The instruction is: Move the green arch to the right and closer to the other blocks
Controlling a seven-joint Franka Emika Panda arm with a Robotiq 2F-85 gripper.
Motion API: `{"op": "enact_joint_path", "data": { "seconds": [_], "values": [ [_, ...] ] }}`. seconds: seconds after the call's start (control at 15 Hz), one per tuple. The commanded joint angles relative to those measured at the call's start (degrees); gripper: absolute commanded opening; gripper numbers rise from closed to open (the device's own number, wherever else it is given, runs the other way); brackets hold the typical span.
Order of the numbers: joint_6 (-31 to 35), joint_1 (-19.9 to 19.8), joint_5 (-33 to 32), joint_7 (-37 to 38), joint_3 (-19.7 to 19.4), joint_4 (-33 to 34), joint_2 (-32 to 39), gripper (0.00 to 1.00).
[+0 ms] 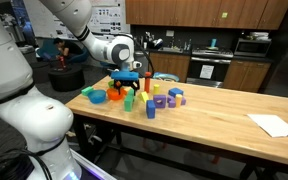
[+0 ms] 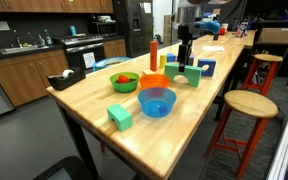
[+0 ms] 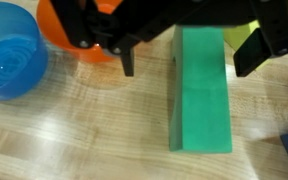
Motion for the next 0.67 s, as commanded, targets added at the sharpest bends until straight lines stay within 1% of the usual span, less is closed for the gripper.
{"op": "enact_joint_path", "data": {
  "seconds": [0.0,0.13,0.2,0.27,0.33,0.53,0.6],
  "values": [
    [2.37,-0.32,-1.10,-0.61,0.47,0.32,1.71,1.00],
    [2.94,-0.46,-1.40,-0.66,0.50,0.30,2.14,1.00],
    [3.31,-0.53,-1.52,-0.73,0.45,0.28,2.28,0.75],
    [3.48,-0.60,-1.80,-0.64,0.48,0.25,2.34,0.74],
    [3.86,-0.68,-2.07,-0.56,0.51,0.14,2.37,0.70],
    [4.42,-0.79,-2.87,-0.52,0.53,0.07,2.53,0.47],
    [4.45,-0.83,-3.10,-0.51,0.53,0.09,2.55,0.38]
  ]
}}
